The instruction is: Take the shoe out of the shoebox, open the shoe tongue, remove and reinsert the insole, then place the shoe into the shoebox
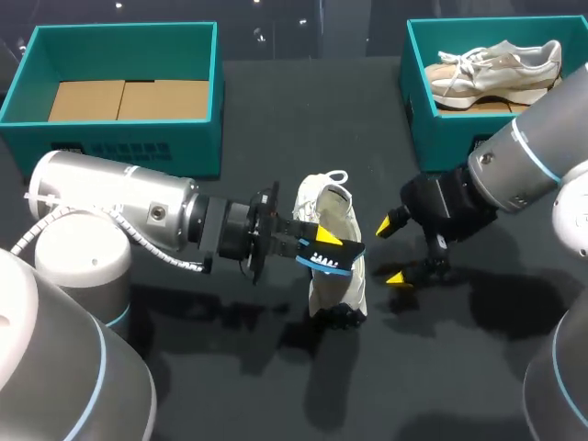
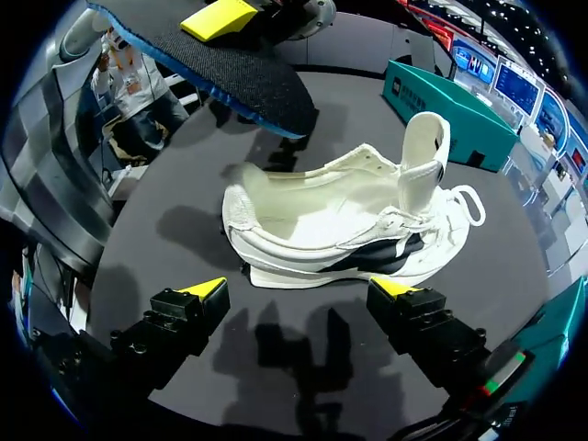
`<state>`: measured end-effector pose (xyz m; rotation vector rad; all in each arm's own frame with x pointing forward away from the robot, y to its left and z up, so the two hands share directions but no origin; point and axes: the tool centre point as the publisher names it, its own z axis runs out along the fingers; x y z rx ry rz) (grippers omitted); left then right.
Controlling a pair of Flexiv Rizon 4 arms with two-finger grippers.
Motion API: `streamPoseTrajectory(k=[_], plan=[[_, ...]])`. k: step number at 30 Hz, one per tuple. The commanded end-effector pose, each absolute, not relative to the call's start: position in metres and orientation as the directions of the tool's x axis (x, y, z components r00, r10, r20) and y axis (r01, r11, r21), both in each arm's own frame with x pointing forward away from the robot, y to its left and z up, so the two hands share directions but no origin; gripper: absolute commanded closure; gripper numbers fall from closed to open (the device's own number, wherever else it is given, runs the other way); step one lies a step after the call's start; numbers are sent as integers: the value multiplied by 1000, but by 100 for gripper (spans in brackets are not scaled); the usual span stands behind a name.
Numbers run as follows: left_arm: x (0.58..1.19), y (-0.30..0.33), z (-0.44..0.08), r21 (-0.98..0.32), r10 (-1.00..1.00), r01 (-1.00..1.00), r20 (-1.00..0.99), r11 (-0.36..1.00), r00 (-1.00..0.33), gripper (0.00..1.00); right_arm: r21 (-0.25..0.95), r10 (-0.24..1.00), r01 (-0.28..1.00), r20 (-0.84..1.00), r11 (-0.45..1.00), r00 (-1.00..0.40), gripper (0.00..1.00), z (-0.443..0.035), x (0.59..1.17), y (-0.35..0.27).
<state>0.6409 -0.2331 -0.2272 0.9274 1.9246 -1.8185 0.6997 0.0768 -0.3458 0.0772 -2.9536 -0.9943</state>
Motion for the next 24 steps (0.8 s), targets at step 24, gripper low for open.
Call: streamPoseTrajectory(k=[24], plan=[[648, -255, -249, -784, 190, 619, -616, -53, -764, 100, 524, 6, -14, -37, 852, -999, 0, -361, 696, 98]])
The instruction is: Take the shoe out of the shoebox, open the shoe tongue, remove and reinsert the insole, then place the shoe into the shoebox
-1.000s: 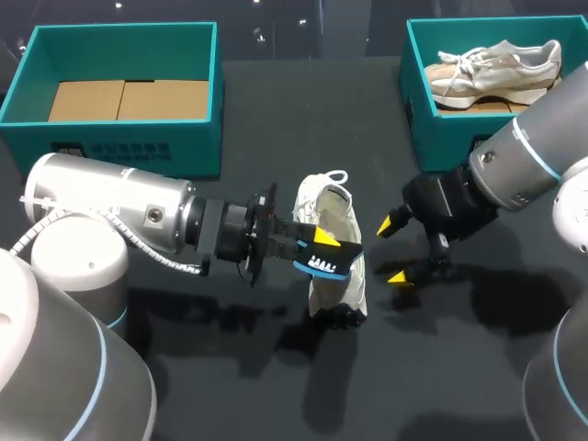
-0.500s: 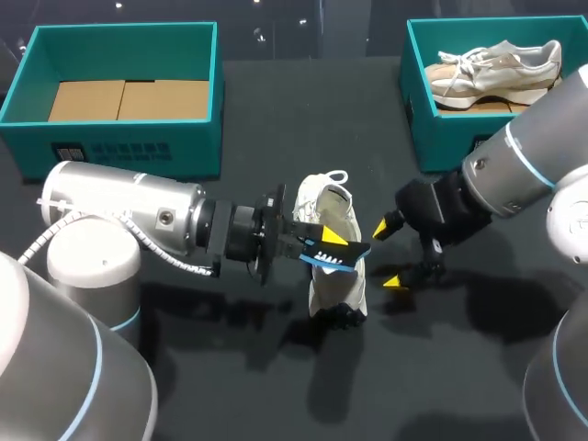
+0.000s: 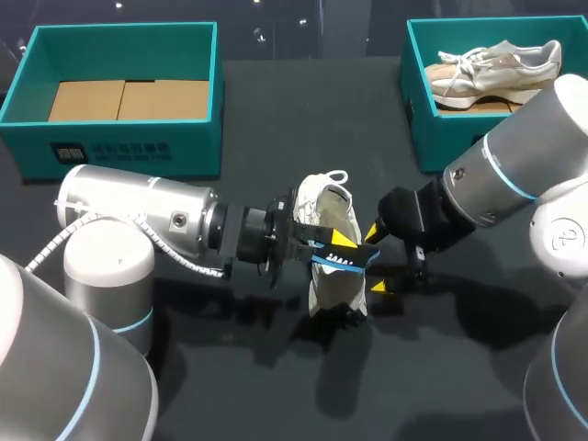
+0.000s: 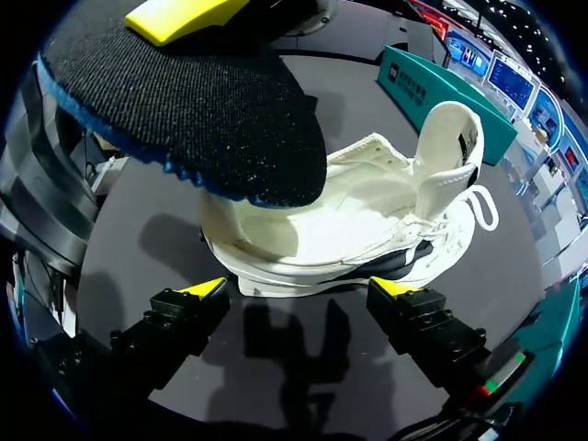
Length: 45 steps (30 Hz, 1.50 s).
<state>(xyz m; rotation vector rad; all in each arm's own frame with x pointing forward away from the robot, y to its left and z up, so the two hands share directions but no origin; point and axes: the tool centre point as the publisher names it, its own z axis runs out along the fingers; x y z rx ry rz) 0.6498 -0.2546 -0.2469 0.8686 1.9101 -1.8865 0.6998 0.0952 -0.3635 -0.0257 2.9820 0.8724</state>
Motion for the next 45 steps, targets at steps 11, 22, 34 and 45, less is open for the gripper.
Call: streamPoseTrajectory(k=[11, 22, 34, 45], plan=[[651, -249, -253, -787, 171, 616, -613, -43, -771, 100, 472, 33, 15, -31, 881, -999, 0, -360, 699, 105], [649, -262, -256, -804, 171, 592, -591, -53, -788, 100, 466, 34, 18, -27, 884, -999, 0, -361, 700, 106], [650, -267, -267, -829, 133, 558, -557, -30, -820, 100, 466, 34, 18, -27, 884, -999, 0, -361, 700, 106], [654, -261, -274, -842, 107, 539, -537, -11, -837, 100, 466, 34, 18, -27, 884, -999, 0, -361, 700, 106]])
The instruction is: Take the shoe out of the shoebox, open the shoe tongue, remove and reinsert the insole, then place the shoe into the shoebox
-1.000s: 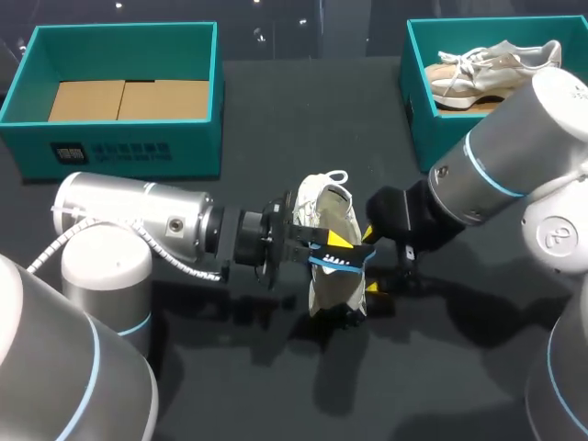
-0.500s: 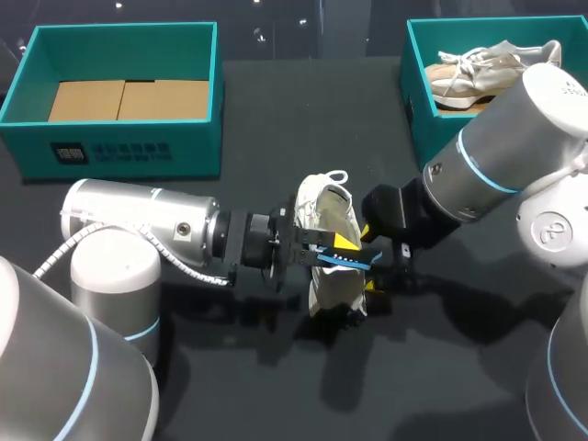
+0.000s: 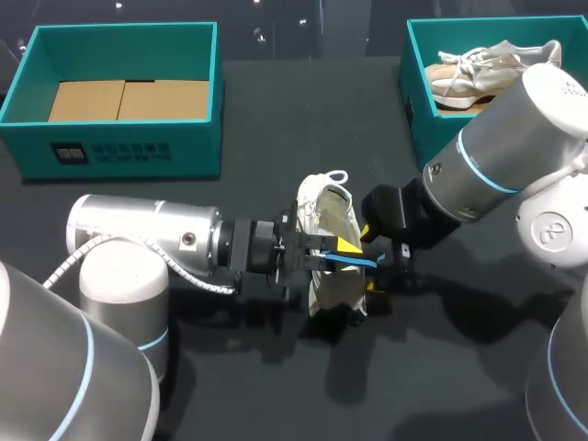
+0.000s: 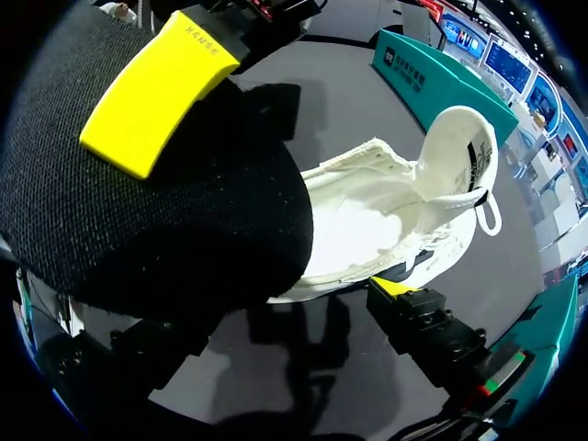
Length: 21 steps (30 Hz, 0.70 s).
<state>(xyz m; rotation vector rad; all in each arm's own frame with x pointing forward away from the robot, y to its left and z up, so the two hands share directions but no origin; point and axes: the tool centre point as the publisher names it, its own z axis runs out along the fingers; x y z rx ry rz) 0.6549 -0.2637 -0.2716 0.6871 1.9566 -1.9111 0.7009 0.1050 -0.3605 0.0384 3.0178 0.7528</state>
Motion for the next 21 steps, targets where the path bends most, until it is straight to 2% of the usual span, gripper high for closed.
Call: streamPoseTrajectory(k=[1, 21], plan=[[655, -260, -276, -847, 100, 531, -529, -13, -843, 100, 466, 34, 18, -27, 884, -999, 0, -361, 700, 106], [674, -257, -301, -859, 22, 512, -512, -7, -859, 100, 466, 34, 18, -27, 884, -999, 0, -361, 700, 106]])
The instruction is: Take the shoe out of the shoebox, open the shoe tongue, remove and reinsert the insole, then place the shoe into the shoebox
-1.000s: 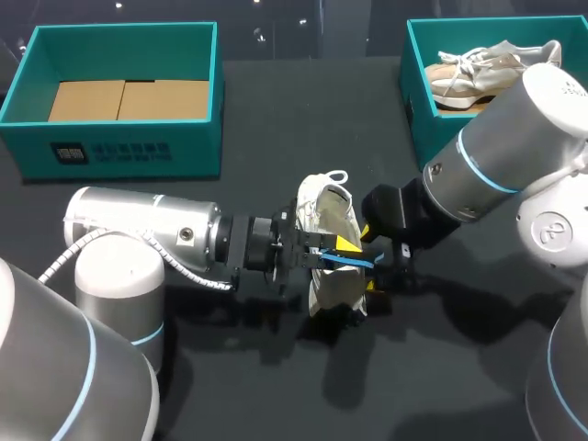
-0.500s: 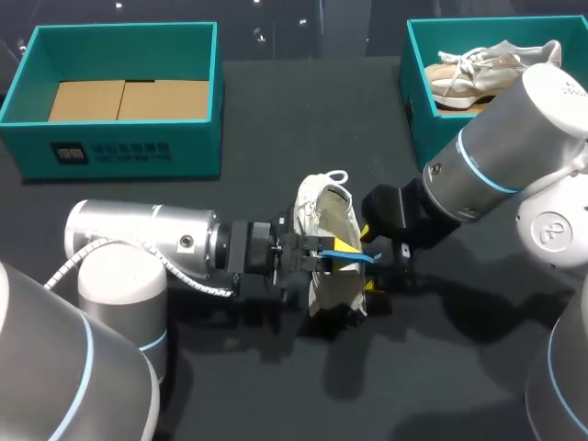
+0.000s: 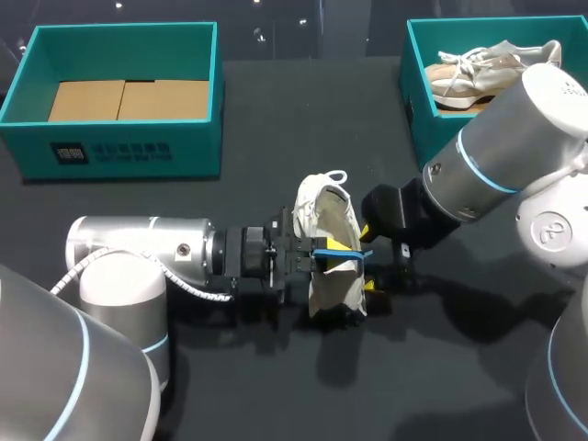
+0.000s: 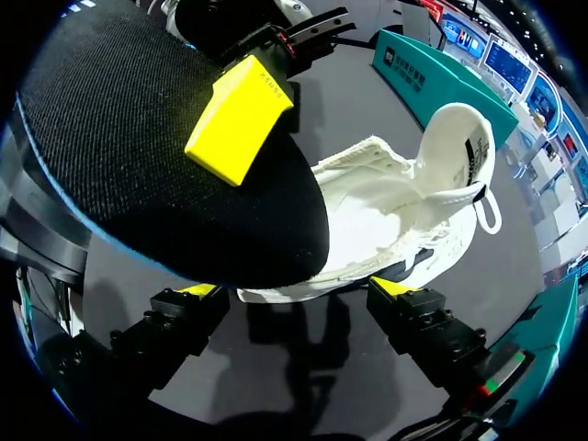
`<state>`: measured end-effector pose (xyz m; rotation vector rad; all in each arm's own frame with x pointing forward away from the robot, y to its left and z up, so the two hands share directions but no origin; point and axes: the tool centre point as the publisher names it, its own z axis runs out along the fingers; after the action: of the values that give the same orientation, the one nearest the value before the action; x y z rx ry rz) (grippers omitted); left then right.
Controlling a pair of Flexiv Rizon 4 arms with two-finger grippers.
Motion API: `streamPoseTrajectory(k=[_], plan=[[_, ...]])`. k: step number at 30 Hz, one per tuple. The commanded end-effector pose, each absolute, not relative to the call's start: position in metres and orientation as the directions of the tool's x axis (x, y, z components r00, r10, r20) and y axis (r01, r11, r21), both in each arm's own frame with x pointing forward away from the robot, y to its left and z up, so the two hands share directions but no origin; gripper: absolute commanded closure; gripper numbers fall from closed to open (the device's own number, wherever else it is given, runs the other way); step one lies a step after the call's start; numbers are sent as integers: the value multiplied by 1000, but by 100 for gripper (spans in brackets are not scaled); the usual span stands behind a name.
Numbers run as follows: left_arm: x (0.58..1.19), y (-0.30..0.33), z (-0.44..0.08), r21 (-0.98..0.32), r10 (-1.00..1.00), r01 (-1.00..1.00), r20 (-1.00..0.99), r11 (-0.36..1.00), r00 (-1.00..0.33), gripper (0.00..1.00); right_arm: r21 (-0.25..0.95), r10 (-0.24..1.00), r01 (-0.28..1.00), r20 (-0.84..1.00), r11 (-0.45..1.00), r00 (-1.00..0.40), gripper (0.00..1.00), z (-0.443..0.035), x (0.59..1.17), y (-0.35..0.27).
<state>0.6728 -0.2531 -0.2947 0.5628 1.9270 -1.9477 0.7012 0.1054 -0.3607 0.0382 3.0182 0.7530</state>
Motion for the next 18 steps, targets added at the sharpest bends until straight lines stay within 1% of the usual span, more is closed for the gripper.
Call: streamPoseTrajectory(k=[1, 7, 18], plan=[[675, -257, -303, -856, 22, 517, -517, 0, -856, 100, 466, 34, 18, -27, 884, -999, 0, -361, 700, 106], [682, -258, -311, -866, 5, 500, -500, 4, -866, 100, 466, 34, 18, -27, 884, -999, 0, -361, 700, 106], [699, -257, -332, -880, -14, 472, -473, 62, -881, 100, 466, 34, 18, -27, 884, -999, 0, -361, 700, 106]])
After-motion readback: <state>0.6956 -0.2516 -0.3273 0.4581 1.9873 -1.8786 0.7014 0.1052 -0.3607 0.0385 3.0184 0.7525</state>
